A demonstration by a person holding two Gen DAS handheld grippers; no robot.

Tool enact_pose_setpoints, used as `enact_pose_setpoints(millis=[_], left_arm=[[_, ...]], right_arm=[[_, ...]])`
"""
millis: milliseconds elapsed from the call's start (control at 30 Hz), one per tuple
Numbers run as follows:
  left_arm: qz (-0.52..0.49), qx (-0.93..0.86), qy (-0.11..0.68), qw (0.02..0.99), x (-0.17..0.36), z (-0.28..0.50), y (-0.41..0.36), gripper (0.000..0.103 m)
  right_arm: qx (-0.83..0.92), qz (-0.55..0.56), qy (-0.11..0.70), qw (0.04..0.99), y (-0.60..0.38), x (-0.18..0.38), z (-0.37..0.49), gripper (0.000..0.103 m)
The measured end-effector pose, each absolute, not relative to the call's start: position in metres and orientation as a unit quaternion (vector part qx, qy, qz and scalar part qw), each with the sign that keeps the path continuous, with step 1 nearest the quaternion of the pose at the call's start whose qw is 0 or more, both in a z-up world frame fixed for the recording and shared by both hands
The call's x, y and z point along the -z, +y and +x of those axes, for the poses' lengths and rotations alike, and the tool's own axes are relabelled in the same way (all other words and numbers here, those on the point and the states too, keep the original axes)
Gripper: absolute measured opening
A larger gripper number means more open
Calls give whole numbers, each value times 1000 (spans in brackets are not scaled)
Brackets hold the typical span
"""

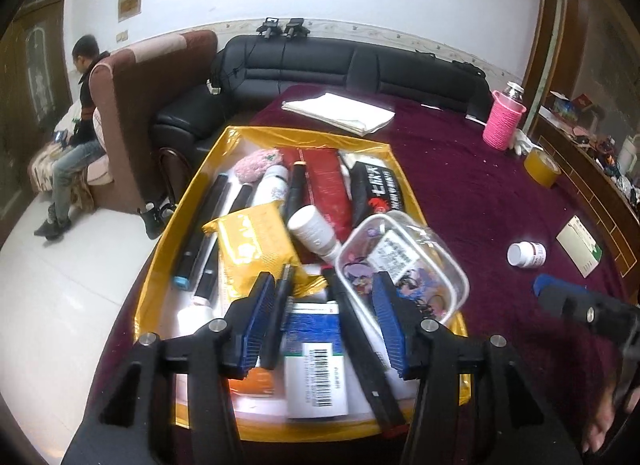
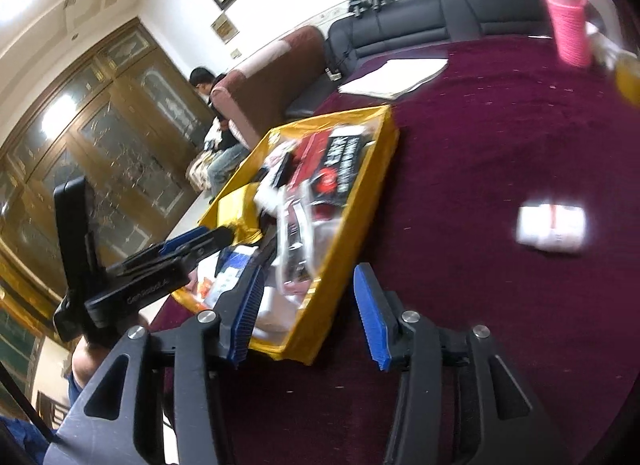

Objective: Organize objects
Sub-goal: 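Grasp the white medicine bottle with the left gripper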

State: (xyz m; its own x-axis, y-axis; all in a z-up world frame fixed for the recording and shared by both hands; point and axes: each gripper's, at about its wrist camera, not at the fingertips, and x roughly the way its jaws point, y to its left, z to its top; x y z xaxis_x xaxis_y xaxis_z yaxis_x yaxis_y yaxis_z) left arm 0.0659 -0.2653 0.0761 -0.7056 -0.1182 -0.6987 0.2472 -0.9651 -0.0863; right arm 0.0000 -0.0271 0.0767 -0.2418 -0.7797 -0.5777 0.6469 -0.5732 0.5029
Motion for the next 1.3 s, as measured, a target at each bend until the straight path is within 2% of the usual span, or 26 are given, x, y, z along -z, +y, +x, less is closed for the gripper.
enact_pose_setpoints(millis=[200,233,300,400,533,800,933,1133,1200,1233,1300], left_arm=[[359,927,69,85,-93,67,-240,46],[357,928,66,80,-96,68,-236,48],[353,931,61,71,-100,68,-227,53],[354,932,58,53,-103,66,-212,54],[367,928,61,17,-103,60,-190,54],[390,919,53,-27,-99,43,-150,54],[407,911,51,-49,-97,16,-123,54],[425,900,-65,-74,-79,-37,-68,54],[441,888,-107,-78,-66,-49,-52,54],[452,879,-126,-86,-59,-53,-46,54],[457,873,-155,-73,-47,-59,-38,54]], right_arm=[[793,433,-123,411,14,-80,-50,45],[796,435,-127,401,22,-80,-63,49],[804,449,-114,374,31,-75,-87,50],[818,458,-89,336,37,-63,-119,50],[802,484,-105,333,40,-36,-147,50],[748,512,-147,396,41,-38,-113,50],[787,472,-149,369,62,-55,-105,50],[866,387,-146,280,115,-82,-107,50],[880,369,-149,261,136,-89,-110,55],[888,361,-143,247,145,-91,-111,62],[900,352,-126,224,161,-93,-115,65]])
